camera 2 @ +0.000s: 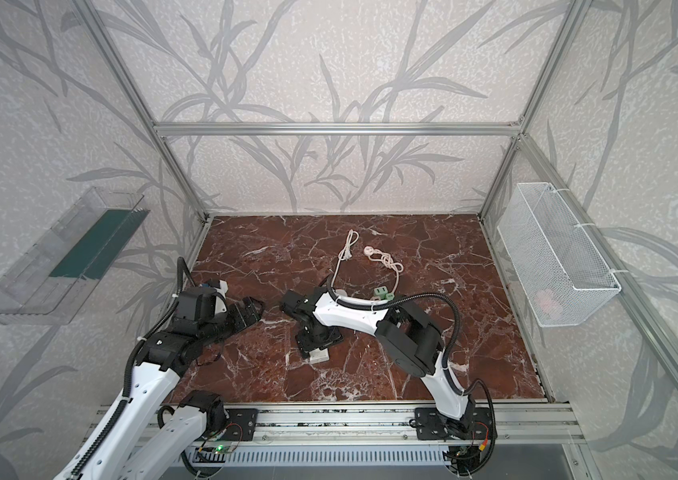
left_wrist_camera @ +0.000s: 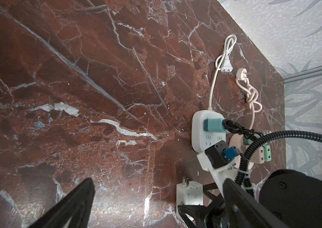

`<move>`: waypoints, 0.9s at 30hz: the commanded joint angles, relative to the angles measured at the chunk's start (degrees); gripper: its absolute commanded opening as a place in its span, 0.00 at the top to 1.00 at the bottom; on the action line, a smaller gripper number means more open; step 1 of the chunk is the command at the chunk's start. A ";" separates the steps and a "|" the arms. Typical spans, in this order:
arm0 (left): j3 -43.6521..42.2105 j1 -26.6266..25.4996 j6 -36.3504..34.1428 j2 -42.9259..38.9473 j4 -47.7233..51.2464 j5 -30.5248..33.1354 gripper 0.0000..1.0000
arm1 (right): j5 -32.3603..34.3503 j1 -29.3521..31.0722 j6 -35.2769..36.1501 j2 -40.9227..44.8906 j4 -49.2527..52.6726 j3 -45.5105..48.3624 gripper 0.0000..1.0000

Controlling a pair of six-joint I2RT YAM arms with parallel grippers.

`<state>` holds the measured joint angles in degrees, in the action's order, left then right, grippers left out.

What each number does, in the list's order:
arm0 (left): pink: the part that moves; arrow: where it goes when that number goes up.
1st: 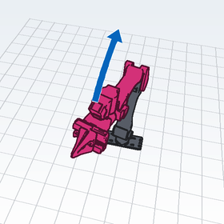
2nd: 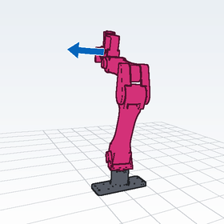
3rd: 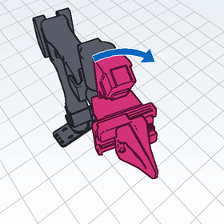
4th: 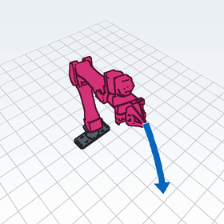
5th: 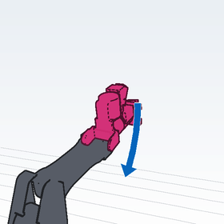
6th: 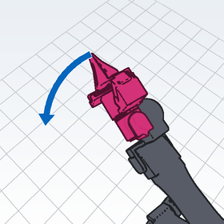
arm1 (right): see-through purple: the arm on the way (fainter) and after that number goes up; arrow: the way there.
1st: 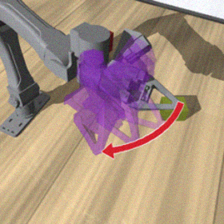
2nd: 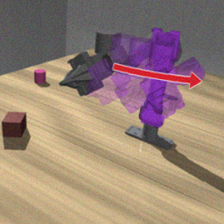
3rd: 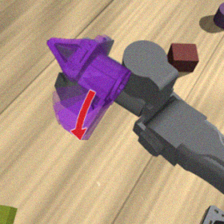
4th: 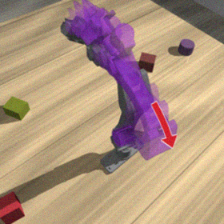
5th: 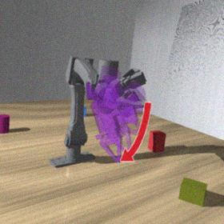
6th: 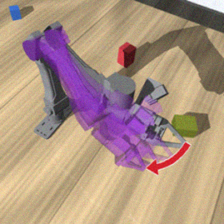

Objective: Insert the plug
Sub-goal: 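Move right gripper to the white wall charger and grasp it, then lift the white charger toward the left gripper while left gripper grasps it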

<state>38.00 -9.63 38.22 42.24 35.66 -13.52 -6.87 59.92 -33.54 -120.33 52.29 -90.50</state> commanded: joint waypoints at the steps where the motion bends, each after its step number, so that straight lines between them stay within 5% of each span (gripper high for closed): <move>1: 0.00 0.08 0.53 -0.89 -1.64 -0.29 0.02 | -3.12 -0.24 1.19 -0.57 -1.24 1.48 0.24; 8: -2.55 0.09 1.33 -4.85 -2.09 -0.28 0.02 | -5.58 -0.24 1.72 1.04 -4.90 6.38 0.38; 13: -2.37 0.13 0.86 -5.62 -1.31 -2.47 0.05 | -7.26 -0.79 3.45 5.32 -5.94 9.89 1.00; 21: 2.72 -0.37 2.48 0.93 6.41 -13.19 0.18 | -5.17 -5.52 15.24 21.48 -8.50 16.75 1.00; 27: 1.40 -3.63 9.30 0.59 2.73 -19.49 0.22 | -6.17 -5.52 18.68 26.61 -9.92 16.47 1.00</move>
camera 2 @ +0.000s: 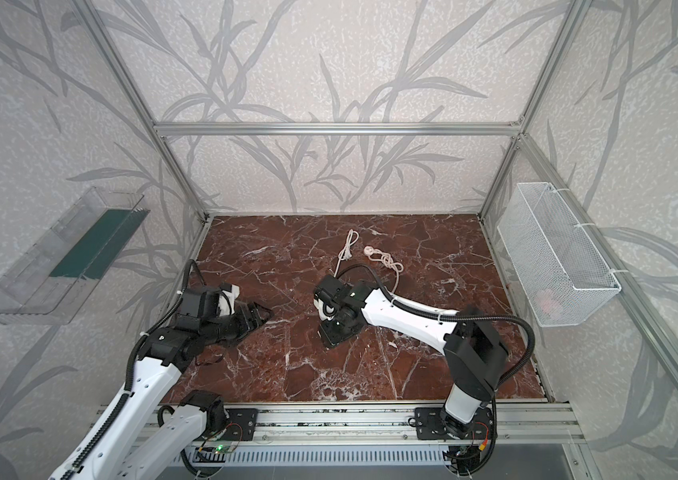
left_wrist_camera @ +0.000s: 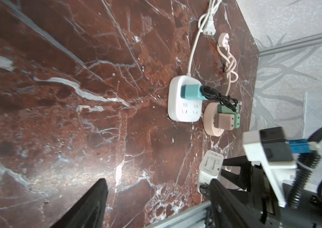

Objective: Insert the plug
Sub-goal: 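Lift the white charger toward the left gripper while left gripper grasps it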

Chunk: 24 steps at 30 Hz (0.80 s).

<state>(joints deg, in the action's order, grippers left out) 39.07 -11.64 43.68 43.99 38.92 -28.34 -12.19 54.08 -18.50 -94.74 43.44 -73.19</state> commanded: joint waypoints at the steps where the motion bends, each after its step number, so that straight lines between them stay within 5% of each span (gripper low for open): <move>1: 0.21 -2.47 4.71 -1.64 -1.17 -4.43 0.22 | -1.02 0.32 3.92 1.21 -1.01 -1.26 1.00; 11: -2.07 -12.25 12.47 0.95 -9.29 -0.34 0.22 | -2.05 0.75 2.95 3.40 -5.82 -1.50 1.00; 24: -2.59 -17.62 16.26 6.12 -20.06 -1.69 0.26 | -5.01 1.19 4.25 4.70 -7.21 -1.64 1.00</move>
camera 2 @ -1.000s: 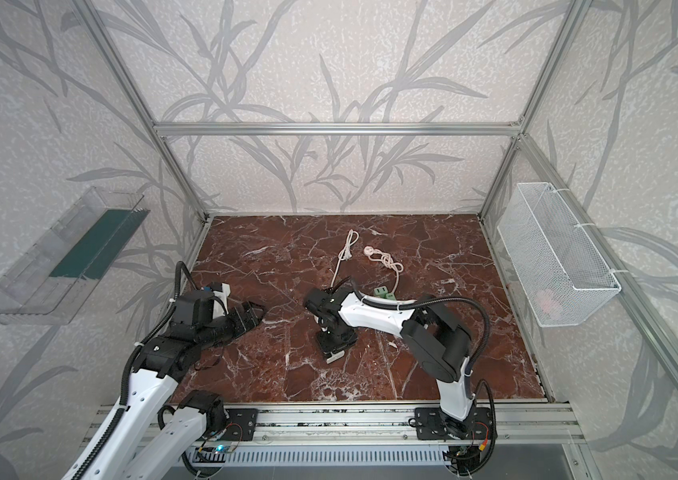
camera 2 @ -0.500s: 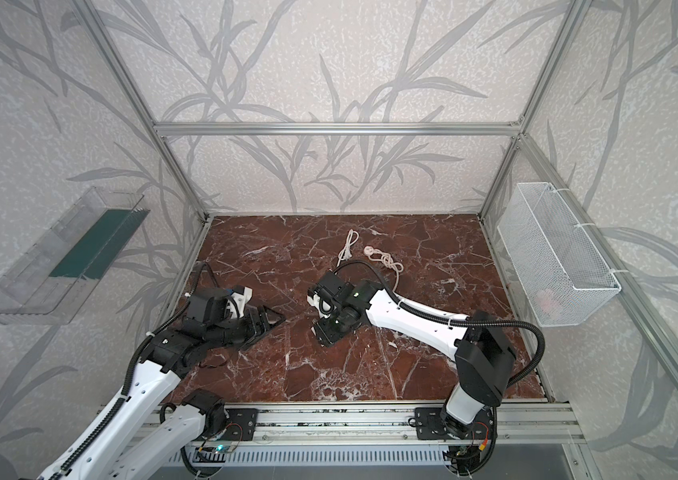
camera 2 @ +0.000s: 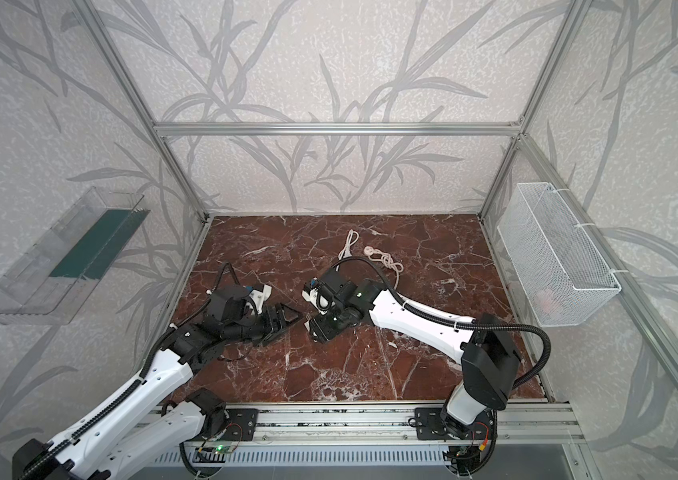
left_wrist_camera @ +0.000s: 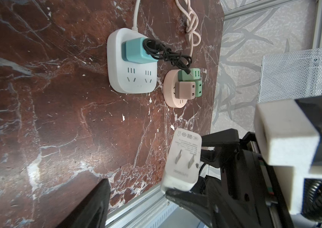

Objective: Insert the plug
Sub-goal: 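Lift the white charger toward the left gripper while left gripper grasps it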

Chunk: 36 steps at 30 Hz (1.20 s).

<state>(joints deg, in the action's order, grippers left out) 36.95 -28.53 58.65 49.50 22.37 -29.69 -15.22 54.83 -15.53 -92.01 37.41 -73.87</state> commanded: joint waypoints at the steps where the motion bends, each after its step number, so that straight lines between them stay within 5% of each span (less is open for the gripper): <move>1: -0.39 -1.06 1.29 1.01 -3.86 -0.35 0.25 | -2.09 0.58 1.37 2.00 -1.22 -1.06 1.00; 29: -1.95 -4.00 1.86 4.58 -9.09 -2.50 0.56 | -4.68 0.85 1.05 -1.55 -0.41 -6.59 1.00; 36: -2.49 -4.02 2.16 3.91 -9.16 -2.39 0.82 | -4.64 0.87 0.20 -2.21 -0.89 -7.39 0.99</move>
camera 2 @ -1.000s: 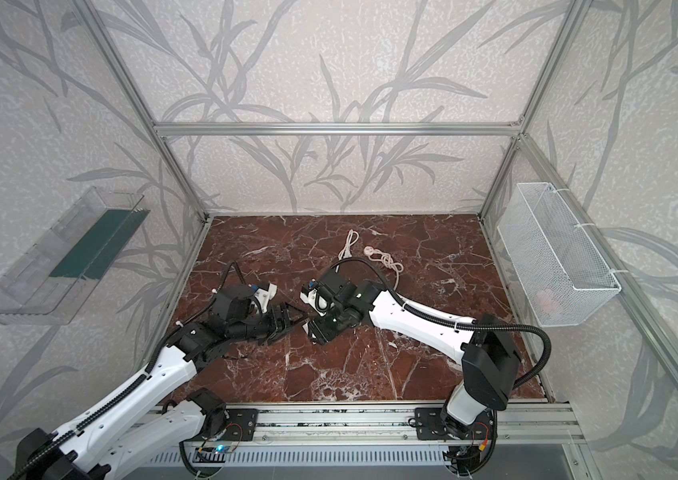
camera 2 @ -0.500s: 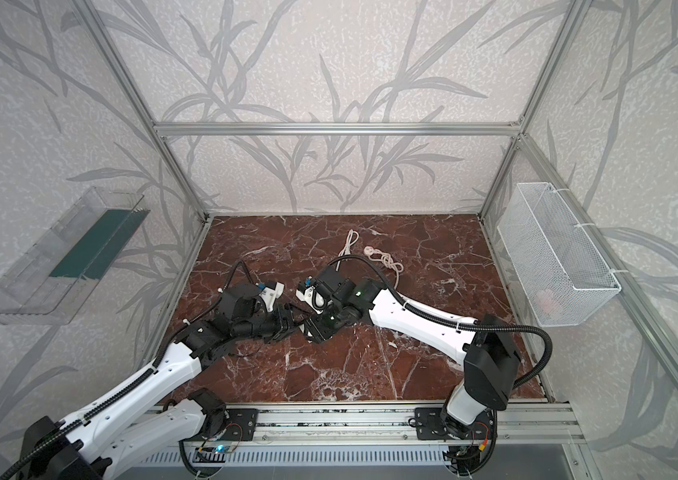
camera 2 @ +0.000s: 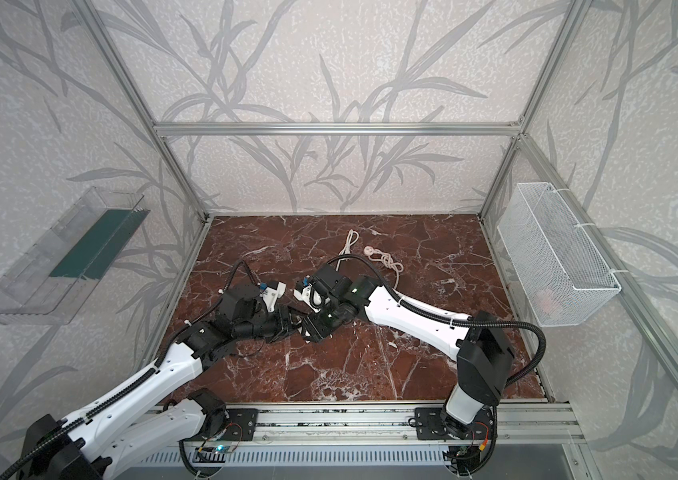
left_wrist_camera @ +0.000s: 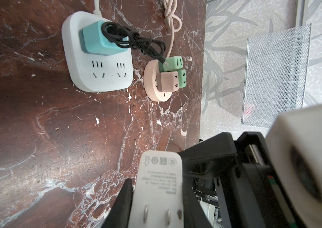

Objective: Insert the plug
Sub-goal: 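Lift the white charger toward the left gripper while left gripper grasps it, then hold the white charger with both grippers and turn it prongs-down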

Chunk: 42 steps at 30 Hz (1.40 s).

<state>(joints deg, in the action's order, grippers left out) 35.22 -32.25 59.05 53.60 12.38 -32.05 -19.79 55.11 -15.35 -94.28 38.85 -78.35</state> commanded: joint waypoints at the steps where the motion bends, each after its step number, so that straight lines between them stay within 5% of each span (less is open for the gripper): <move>1: -0.86 -0.37 1.86 -0.28 0.81 -0.03 0.87 | -0.14 0.61 -0.18 0.06 -2.60 -2.95 0.98; 3: -1.03 -0.39 1.86 -0.59 0.82 0.13 0.98 | -0.50 0.61 -0.49 0.06 -3.23 -3.00 0.96; 6: -0.77 -0.35 1.73 -0.95 1.43 0.49 1.00 | -0.60 0.61 -0.47 0.01 -3.42 -3.53 0.88; 10: -0.25 -0.30 1.08 -0.91 2.64 1.12 1.00 | -0.89 0.60 -0.03 0.08 -2.93 -3.94 0.51; 12: 0.10 -0.33 0.73 -1.02 3.32 1.79 1.00 | -0.07 0.59 0.52 0.94 -2.77 -3.40 0.41; 18: 3.96 0.53 -1.84 -0.67 6.62 3.53 1.00 | 3.48 0.59 4.03 7.56 -2.43 -0.29 0.28; 22: 7.18 1.22 -3.09 1.35 8.25 3.35 1.00 | 8.63 0.61 5.64 14.36 -5.36 4.49 0.26; 25: 9.83 2.92 -1.92 3.30 9.58 1.38 1.00 | 17.42 1.15 7.57 22.35 -15.16 14.24 0.47; 27: 12.15 3.79 0.09 5.25 10.54 -1.42 1.00 | 23.84 2.41 10.70 28.88 -26.51 23.44 0.52; 32: 19.27 4.18 5.09 8.77 16.44 -7.71 1.00 | 32.91 3.18 17.85 38.69 -45.08 37.09 0.36; 42: 20.00 3.98 12.89 10.21 11.78 -15.89 1.00 | 42.03 10.83 32.89 37.42 -63.28 45.08 0.37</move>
<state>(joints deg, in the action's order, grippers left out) 55.31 -28.16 67.79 64.03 26.94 -43.18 16.93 63.64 10.22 -56.03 -14.50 -33.87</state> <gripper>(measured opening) 0.284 0.635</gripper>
